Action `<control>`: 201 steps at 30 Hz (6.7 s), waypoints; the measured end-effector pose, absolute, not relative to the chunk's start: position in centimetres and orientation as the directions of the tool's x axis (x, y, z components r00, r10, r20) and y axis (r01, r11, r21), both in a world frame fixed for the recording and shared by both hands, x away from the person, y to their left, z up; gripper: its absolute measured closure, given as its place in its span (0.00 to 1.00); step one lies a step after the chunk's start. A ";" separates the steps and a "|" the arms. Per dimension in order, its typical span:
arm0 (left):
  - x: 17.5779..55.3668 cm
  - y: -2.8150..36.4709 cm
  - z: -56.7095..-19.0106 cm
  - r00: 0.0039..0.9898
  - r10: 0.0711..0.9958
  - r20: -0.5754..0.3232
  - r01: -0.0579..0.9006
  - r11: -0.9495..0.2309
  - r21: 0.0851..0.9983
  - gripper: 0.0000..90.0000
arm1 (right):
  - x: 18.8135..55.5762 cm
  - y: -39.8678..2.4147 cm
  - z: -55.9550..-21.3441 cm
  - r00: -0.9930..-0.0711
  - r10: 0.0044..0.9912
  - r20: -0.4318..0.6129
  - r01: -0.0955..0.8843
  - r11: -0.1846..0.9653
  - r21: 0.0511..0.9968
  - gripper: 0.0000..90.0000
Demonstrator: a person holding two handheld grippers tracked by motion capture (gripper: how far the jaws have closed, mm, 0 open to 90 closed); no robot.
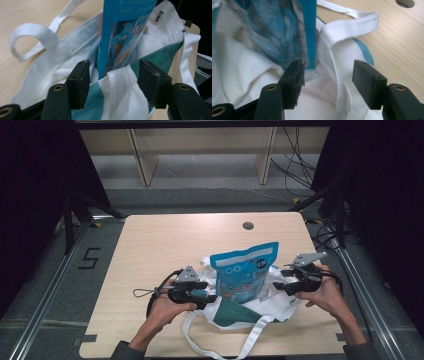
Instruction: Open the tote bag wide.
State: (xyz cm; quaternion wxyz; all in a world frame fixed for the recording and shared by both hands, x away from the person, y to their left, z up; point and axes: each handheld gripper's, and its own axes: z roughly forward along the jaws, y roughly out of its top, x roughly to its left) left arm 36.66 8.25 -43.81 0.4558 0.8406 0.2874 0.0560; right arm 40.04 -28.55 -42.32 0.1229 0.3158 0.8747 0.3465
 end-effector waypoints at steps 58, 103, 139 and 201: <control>41.7 8.3 -48.5 0.760 0.648 0.055 0.430 -0.564 0.705 0.55 | 36.0 -26.6 -41.9 -0.850 0.520 0.089 0.440 0.604 0.664 0.52; 48.4 9.1 -49.7 0.740 0.670 -0.059 0.511 -0.503 0.697 0.76 | 36.4 -24.7 -49.4 -0.854 0.500 0.147 0.483 0.656 0.580 0.92; 40.3 14.1 -45.6 0.644 0.749 -0.157 0.525 -0.283 0.803 0.35 | 36.0 -29.1 -44.3 -0.720 0.671 0.177 0.513 0.343 0.787 0.50; 27.7 18.2 -50.0 0.651 0.748 -0.130 0.516 -0.310 0.799 0.17 | 29.5 -32.5 -49.8 -0.667 0.719 0.194 0.596 0.359 0.718 0.35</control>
